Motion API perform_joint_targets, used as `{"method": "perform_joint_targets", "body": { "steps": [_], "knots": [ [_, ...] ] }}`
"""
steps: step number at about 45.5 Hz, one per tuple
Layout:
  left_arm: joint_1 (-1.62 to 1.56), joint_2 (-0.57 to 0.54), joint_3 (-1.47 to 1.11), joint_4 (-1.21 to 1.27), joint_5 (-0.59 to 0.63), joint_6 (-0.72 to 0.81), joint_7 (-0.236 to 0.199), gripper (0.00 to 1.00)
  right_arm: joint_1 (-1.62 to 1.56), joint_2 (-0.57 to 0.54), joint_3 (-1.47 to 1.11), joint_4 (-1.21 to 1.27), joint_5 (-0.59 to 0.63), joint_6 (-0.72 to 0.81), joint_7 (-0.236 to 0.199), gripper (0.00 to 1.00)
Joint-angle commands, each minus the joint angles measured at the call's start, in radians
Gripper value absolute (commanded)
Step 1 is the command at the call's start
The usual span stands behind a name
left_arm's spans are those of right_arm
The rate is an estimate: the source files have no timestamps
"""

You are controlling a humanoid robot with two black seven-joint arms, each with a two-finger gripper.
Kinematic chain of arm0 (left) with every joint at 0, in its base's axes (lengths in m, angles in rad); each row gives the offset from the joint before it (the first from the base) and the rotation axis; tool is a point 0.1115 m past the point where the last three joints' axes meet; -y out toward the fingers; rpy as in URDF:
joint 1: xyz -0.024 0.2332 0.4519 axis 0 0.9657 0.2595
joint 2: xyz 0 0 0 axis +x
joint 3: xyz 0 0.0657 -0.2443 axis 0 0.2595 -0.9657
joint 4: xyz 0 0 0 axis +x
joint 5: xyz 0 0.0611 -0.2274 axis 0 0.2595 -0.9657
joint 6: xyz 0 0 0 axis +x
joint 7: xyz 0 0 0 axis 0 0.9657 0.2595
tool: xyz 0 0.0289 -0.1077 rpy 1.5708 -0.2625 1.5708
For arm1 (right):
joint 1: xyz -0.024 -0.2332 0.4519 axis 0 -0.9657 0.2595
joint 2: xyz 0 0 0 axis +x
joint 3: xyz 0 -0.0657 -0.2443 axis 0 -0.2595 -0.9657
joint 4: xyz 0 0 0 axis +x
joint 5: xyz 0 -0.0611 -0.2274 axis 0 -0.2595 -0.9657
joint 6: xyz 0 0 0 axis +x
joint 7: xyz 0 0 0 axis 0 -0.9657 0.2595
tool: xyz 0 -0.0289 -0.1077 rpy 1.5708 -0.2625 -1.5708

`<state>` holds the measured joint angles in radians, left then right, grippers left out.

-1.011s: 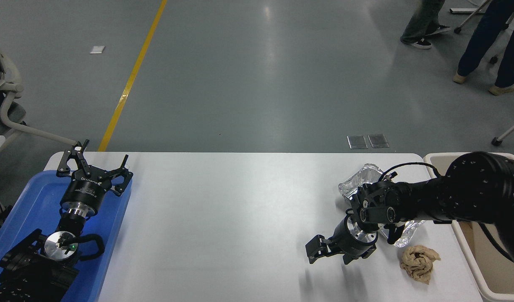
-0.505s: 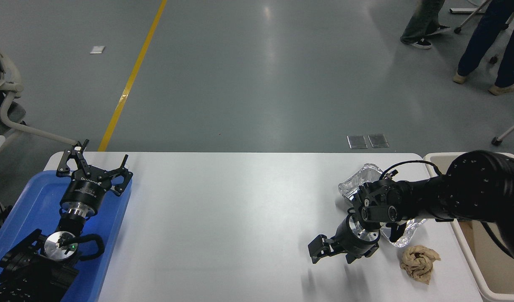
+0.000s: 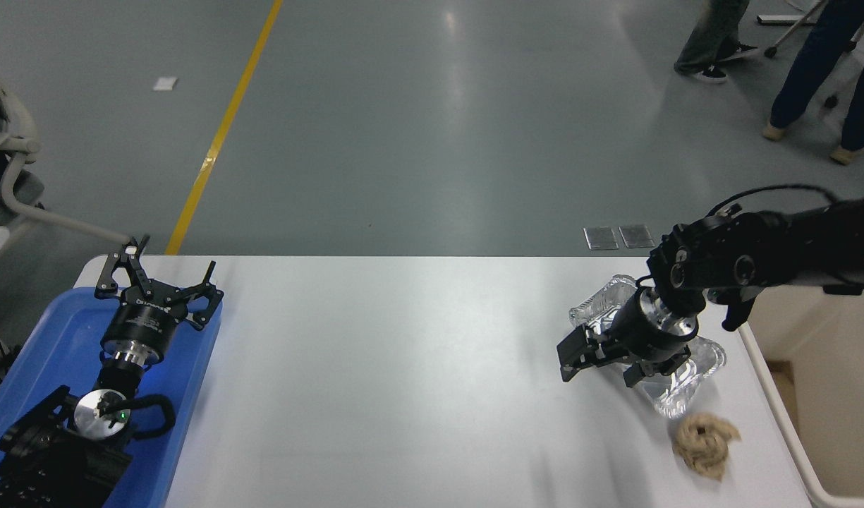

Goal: Pick up foil plate and place in dustbin

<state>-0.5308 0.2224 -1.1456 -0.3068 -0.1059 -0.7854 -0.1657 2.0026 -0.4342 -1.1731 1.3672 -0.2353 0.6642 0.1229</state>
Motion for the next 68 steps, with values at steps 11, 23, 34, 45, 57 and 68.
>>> {"method": "perform_joint_targets", "body": {
  "steps": [11, 23, 34, 45, 57, 68],
  "knots": [
    [-0.003, 0.000, 0.001, 0.000, 0.002, 0.000, 0.000, 0.99, 0.538, -0.138, -0.353, 0.144, -0.162, 0.092, 0.001, 1.00],
    [-0.003, 0.000, 0.000, 0.000, 0.000, 0.000, 0.000, 0.99, 0.498, -0.167, -0.389, 0.142, -0.222, 0.023, -0.002, 1.00],
    [-0.003, 0.000, 0.000, 0.000, 0.000, 0.000, 0.000, 0.99, 0.161, -0.172, -0.370, 0.018, -0.230, -0.253, -0.005, 1.00],
    [-0.003, 0.000, 0.000, 0.000, 0.000, 0.000, 0.000, 0.99, -0.263, -0.167, -0.275, -0.246, -0.208, -0.452, -0.009, 1.00],
    [-0.005, 0.000, 0.001, 0.000, 0.002, 0.000, 0.000, 0.99, -0.567, -0.137, -0.013, -0.359, -0.047, -0.488, -0.065, 1.00],
    [-0.005, 0.000, 0.001, 0.000, 0.002, 0.000, 0.002, 0.99, -0.692, -0.072, 0.111, -0.430, 0.070, -0.534, -0.089, 1.00]
  ]
}}
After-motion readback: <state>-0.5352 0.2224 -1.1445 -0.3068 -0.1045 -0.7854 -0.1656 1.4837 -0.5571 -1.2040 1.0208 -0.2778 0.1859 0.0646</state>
